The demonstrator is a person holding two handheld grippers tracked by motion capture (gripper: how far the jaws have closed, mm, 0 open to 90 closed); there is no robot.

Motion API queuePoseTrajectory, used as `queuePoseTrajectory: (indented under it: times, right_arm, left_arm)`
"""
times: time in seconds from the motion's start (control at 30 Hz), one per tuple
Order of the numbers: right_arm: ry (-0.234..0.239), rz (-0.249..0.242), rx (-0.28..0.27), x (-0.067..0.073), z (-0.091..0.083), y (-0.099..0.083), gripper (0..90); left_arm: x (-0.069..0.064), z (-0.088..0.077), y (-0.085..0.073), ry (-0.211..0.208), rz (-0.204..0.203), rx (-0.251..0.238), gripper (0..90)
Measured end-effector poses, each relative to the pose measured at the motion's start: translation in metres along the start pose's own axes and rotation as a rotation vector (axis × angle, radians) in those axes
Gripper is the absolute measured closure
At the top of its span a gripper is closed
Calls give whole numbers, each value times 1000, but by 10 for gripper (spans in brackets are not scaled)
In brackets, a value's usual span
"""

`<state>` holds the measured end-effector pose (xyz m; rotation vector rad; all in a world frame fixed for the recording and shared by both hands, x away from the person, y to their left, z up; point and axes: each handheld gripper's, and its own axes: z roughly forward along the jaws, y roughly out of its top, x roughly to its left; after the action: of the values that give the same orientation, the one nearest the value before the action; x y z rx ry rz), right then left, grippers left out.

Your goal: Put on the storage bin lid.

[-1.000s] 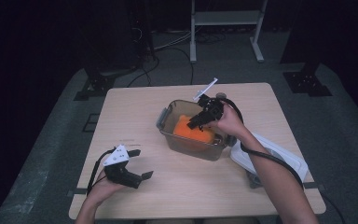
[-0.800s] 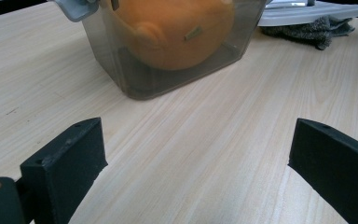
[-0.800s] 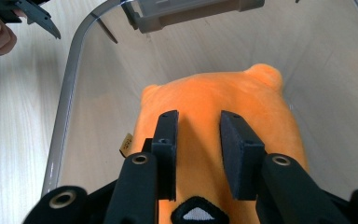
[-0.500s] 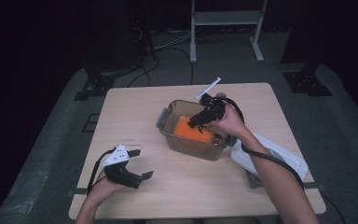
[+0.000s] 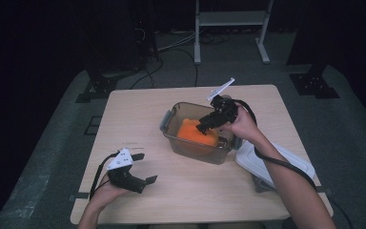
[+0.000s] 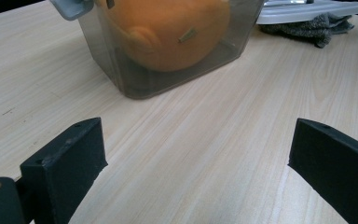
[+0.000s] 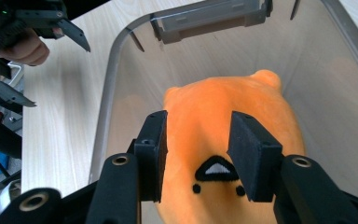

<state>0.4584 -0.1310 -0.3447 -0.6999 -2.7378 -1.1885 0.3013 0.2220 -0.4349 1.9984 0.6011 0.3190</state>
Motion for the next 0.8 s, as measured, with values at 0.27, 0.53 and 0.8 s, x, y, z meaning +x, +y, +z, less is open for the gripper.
queuePoseTrajectory:
  times: [0.27, 0.53, 0.8]
  right_arm:
    - [-9, 1, -18, 1, -16, -9, 523]
    - [-23, 7, -54, 0, -36, -19, 508]
    - [-25, 19, -77, 2, -51, -32, 475]
  left_arm:
    - [0, 1, 0, -1, 4, 7, 29]
    - [0, 1, 0, -1, 3, 9, 29]
    - [-1, 2, -1, -3, -1, 10, 29]
